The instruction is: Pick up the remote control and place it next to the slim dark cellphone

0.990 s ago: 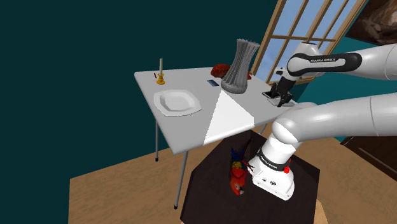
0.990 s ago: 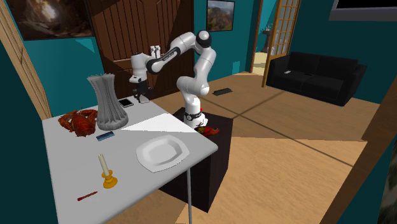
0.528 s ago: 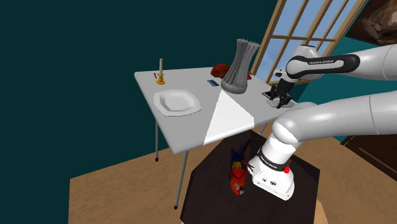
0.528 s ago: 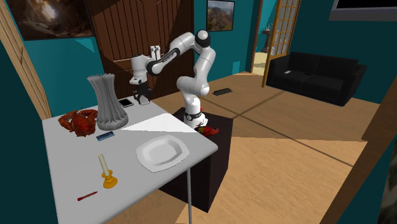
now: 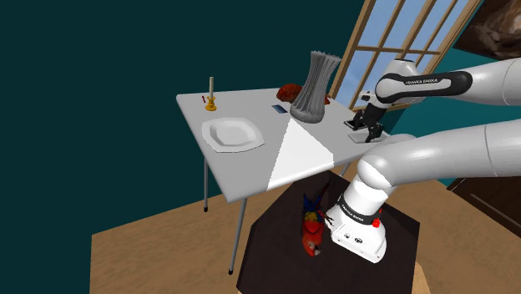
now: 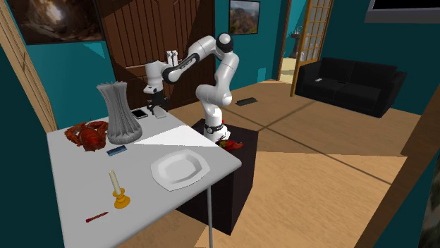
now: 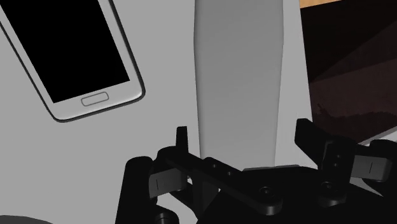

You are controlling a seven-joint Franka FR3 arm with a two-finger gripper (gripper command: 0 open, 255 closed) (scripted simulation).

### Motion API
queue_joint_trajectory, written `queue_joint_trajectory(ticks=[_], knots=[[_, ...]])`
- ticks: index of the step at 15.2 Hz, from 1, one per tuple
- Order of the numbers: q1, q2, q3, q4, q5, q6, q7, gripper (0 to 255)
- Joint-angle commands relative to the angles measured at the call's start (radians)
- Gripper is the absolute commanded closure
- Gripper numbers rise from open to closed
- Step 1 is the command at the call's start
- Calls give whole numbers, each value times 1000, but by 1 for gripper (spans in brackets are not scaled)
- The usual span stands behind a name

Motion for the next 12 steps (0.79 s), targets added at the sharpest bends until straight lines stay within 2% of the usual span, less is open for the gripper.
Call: queue_joint_trajectory(ticks=[1,4,12], knots=[[-9,-21,32,15,20,-40,-5,0],[-22,-66,113,67,73,-144,-17,0],[-22,-66,112,66,73,-144,-17,0]])
